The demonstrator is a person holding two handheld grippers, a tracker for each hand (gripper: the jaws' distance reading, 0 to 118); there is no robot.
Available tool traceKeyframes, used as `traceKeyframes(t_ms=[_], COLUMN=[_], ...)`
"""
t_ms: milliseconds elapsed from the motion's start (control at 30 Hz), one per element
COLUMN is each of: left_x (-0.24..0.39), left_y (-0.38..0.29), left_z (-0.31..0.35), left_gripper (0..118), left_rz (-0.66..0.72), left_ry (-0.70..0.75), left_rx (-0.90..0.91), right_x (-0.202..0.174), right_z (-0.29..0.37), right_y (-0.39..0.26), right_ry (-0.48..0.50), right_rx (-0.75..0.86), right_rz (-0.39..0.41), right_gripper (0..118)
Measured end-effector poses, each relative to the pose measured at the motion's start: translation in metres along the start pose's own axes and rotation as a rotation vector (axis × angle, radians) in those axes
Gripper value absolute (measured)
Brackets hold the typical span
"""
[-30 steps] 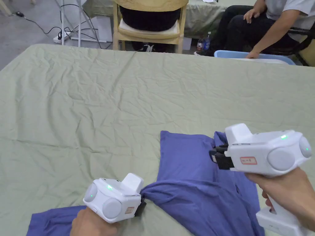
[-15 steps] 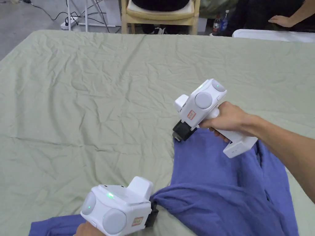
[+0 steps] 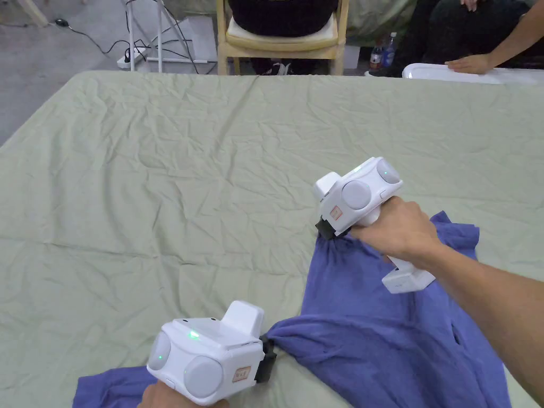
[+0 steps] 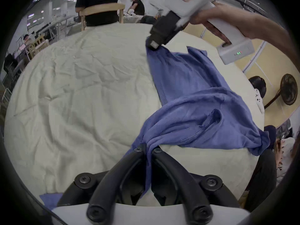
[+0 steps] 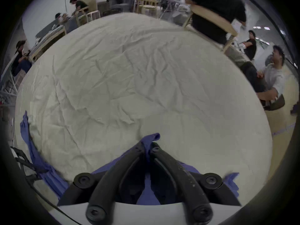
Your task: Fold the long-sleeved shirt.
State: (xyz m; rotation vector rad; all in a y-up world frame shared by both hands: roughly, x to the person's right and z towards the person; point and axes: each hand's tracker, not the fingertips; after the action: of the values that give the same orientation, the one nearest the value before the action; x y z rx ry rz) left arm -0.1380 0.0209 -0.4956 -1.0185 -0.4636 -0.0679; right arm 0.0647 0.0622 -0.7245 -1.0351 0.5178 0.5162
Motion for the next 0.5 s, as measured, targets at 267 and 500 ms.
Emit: traceKeyframes(t_ms=[267, 500], left_x=[-0.003, -0.014], left_y=[0.028, 0.093], left_z=[0.092, 0.202], left_gripper=[4, 4], left_rz=[-0.035, -0.091], left_ry=[0.061, 0.143], left_rx=[0.170, 0.349], right_x=[0.038, 0.055], right_z=[0.186, 0.344], right_y=[-0.043, -0.082], right_ry=[-0.055, -0.181], right_rx=[0.265, 0.448], right_rz=[-0.180, -0.272], right_gripper=[7, 7])
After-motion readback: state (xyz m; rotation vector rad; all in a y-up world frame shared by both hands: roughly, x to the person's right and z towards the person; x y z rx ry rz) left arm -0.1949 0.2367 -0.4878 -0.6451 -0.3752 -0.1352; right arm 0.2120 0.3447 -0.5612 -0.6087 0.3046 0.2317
